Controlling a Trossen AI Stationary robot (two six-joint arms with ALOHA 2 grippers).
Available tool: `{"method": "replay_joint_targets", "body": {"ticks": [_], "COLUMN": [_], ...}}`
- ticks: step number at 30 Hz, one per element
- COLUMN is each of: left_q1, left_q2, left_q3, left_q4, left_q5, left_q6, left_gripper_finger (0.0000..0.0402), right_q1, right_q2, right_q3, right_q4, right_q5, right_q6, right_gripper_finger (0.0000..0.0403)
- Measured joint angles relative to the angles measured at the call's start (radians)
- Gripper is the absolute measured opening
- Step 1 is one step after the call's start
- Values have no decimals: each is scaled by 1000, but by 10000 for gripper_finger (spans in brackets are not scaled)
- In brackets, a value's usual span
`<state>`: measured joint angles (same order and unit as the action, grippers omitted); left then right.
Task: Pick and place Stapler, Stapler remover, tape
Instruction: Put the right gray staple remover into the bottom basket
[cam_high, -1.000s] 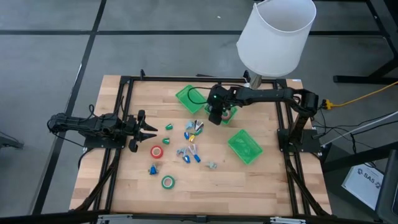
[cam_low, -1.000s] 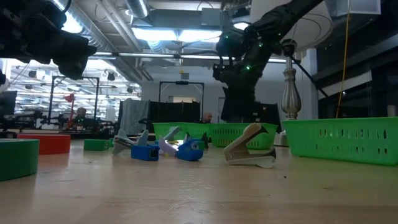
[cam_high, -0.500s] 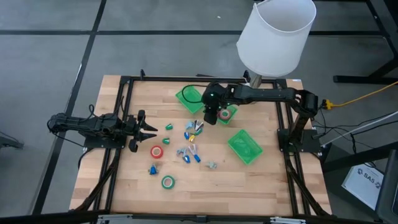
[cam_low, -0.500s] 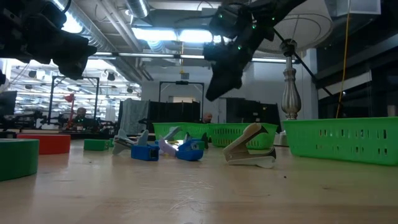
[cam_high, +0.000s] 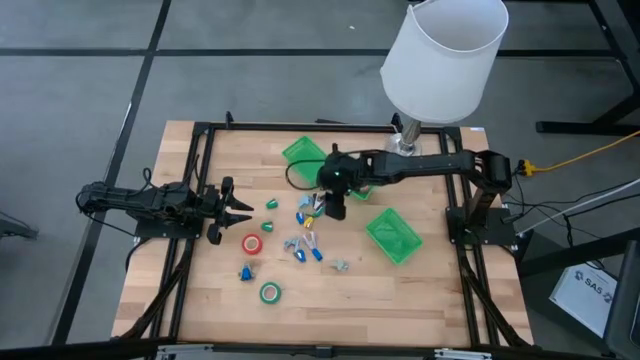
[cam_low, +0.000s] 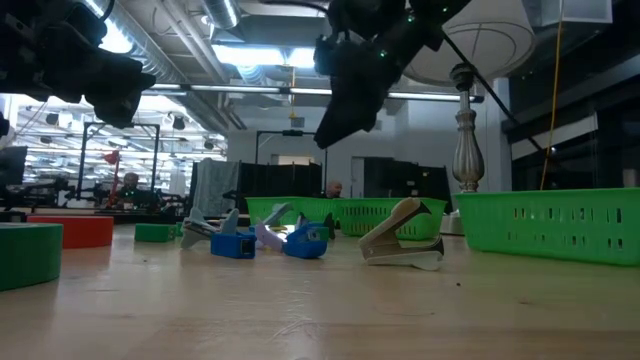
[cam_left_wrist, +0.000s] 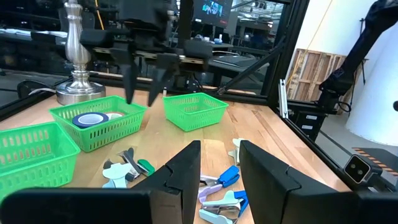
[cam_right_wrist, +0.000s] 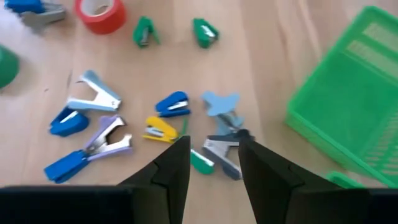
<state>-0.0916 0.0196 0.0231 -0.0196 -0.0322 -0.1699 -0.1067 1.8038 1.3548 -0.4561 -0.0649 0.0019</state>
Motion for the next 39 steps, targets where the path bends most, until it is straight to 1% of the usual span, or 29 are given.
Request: {"method": "replay_joint_targets", "body": {"ticks": [3, 8, 13, 24, 29, 36, 39], "left_q1": [0, 0, 0, 0, 0, 0, 0], "left_q2": [0, 0, 0, 0, 0, 0, 0], "left_q3": [0, 0, 0, 0, 0, 0, 0], "left_q4": [0, 0, 0, 0, 0, 0, 0], "left_q5": [0, 0, 0, 0, 0, 0, 0], "left_q6": [0, 0, 0, 0, 0, 0, 0], "left_gripper_finger": [107, 107, 107, 107, 107, 107, 107], "right_q1": [25, 63, 121, 295, 362, 439, 459], "right_q2": [0, 0, 0, 0, 0, 0, 0], "right_q3": [0, 0, 0, 0, -5, -68, -106], "right_q4": [3, 9, -4, -46, -53, -58, -58], "right_q5": [0, -8, -44, -44, -25, -16, -14], "right_q6": [-36, -26, 27, 224, 258, 327, 331], "right_gripper_finger": [142, 142, 142, 142, 142, 142, 142]}}
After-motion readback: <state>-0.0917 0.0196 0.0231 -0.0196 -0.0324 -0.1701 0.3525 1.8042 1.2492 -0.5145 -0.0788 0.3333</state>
